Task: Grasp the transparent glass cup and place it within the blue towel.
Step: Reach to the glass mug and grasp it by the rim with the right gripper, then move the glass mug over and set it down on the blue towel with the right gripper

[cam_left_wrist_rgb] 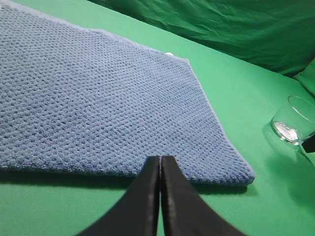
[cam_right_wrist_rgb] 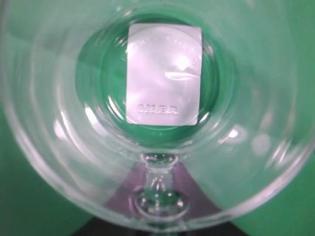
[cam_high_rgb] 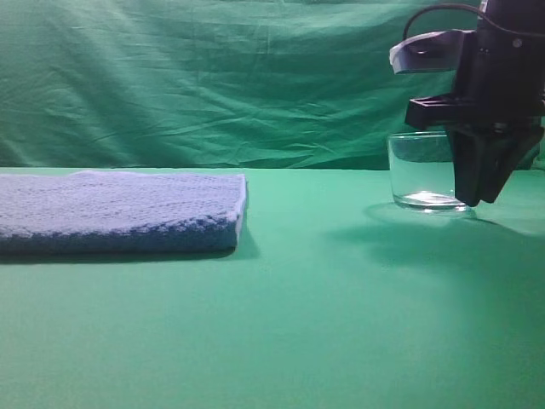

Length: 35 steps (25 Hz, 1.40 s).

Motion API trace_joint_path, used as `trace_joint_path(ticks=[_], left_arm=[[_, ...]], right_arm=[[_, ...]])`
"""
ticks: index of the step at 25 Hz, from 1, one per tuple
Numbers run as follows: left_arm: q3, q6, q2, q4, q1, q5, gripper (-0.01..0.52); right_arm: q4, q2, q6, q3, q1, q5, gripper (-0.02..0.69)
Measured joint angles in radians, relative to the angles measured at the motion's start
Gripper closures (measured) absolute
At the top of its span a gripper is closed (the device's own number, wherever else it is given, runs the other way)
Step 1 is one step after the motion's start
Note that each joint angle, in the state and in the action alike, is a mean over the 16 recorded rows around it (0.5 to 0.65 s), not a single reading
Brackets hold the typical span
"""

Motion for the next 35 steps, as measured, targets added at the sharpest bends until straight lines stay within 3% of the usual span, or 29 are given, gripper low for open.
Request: trace_joint_path(ticks=[15,27,30,35], left_arm=[[0.000,0.000,0.000,0.000,0.000,0.000,0.514],[0.000,0.000,0.000,0.000,0.000,0.000,0.514],[0.000,0.000,0.000,0.000,0.000,0.000,0.514],[0.000,0.000,0.000,0.000,0.000,0.000,0.514]], right_arm=[[0.013,0.216,-0.071,-0.531,0.326,0.049,0.560],[0.020,0.487,-0.098,-0.677,0.451,0.000,0.555],[0.021,0.516,-0.099,-0.679,0.456,-0.016,0.514],[0.020,0.524,-0.092,-0.681,0.457,-0.009,0.376]])
